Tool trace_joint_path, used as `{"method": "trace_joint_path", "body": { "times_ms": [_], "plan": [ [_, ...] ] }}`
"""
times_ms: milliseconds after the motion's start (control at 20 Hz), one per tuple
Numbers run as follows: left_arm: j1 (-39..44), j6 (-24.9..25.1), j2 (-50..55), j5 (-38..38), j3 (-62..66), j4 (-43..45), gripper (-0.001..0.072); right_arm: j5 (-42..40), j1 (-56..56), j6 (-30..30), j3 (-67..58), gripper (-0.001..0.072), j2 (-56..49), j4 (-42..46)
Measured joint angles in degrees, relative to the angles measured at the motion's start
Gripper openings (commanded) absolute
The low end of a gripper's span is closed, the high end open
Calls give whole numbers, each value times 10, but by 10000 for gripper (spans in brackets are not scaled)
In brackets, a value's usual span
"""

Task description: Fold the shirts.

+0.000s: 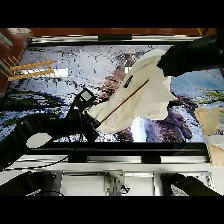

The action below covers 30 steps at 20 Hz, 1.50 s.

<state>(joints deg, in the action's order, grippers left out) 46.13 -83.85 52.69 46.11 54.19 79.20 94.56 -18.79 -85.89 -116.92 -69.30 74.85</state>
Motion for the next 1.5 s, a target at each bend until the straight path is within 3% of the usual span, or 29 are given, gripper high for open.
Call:
{"method": "trace_joint_path", "body": {
  "times_ms": [250, 500, 550, 650, 850, 900, 950, 1150, 1350, 1500],
  "plan": [
    [0, -7, 11, -26, 3, -6, 51, 20, -17, -14, 2, 82, -1, -39],
    [0, -9, 12, -31, 17, -8, 51, 86, -57, -19, 14, 83, -20, 36],
    [0, -9, 12, -28, 19, -8, 50, 89, -61, -19, 15, 125, -24, 47],
    [0, -9, 12, -22, 21, -8, 51, 90, -66, -20, 17, 450, -28, 61],
    [0, -9, 12, -16, 23, -3, 50, 96, -65, -14, 18, 469, -31, 79],
    [0, -9, 12, -14, 23, -1, 50, 96, -61, -13, 18, 591, -29, 84],
    [0, -9, 12, -13, 23, 1, 50, 95, -55, -10, 18, 655, -23, 87],
    [0, -8, 12, -12, 23, 11, 50, 68, 2, -4, 18, 653, 8, 131],
    [0, -7, 12, -22, 23, 23, 49, 32, 133, 17, 18, 650, 2, 153],
    [0, -7, 12, -34, 23, 26, 49, -12, 227, 71, 18, 644, -42, 141]
  ]
}}
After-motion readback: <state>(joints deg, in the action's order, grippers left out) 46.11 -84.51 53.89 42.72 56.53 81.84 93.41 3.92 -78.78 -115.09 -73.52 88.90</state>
